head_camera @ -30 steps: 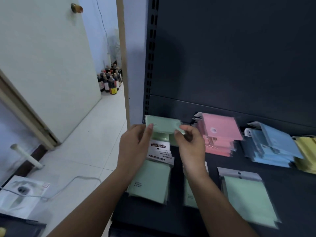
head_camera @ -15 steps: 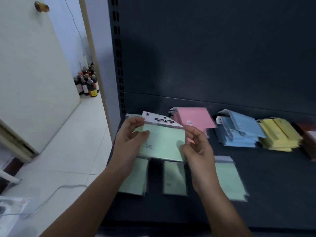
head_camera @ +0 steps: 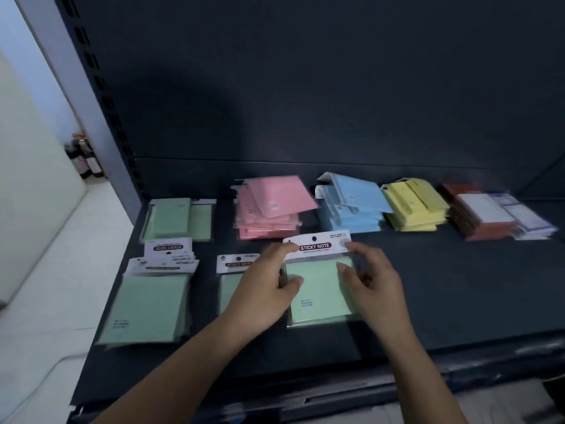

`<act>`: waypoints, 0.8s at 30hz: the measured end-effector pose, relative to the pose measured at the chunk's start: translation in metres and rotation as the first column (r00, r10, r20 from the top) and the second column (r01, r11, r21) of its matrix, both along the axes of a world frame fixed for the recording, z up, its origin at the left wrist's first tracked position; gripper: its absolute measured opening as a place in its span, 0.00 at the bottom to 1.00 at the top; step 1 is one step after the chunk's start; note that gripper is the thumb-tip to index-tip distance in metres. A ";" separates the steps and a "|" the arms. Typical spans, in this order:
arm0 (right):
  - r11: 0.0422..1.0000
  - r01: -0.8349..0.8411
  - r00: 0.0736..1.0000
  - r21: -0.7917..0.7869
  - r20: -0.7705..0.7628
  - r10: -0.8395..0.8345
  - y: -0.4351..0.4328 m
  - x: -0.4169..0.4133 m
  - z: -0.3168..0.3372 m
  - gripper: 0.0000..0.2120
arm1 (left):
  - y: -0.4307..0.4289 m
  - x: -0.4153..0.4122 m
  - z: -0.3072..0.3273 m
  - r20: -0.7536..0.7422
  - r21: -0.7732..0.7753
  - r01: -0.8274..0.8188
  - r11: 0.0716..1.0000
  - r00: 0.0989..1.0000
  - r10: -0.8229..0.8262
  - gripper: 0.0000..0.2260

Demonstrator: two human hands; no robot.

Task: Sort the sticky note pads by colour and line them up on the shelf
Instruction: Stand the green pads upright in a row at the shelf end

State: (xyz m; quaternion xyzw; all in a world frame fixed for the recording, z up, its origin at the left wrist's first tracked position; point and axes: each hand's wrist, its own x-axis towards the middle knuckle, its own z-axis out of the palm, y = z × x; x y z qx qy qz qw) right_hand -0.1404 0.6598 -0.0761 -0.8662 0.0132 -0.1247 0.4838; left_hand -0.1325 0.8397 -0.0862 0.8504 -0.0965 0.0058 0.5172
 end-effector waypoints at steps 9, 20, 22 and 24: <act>0.951 0.067 0.995 -0.301 -0.046 -0.084 0.000 -0.001 -0.010 0.14 | -0.010 -0.003 -0.003 -0.003 0.115 -0.010 0.993 1.000 0.010 0.18; 0.888 -0.447 0.887 0.103 -0.076 0.455 0.117 0.032 0.017 0.14 | 0.095 0.014 0.023 0.122 0.083 -0.592 0.802 0.804 0.581 0.12; 0.854 -0.494 0.834 0.160 -0.190 0.518 0.147 0.044 0.015 0.17 | 0.119 0.017 0.023 0.016 0.229 -0.611 0.758 0.781 0.625 0.17; 0.851 -0.490 0.808 0.189 -0.268 0.525 0.171 0.056 0.014 0.20 | 0.136 0.021 0.021 -0.129 0.276 -0.546 0.791 0.795 0.593 0.20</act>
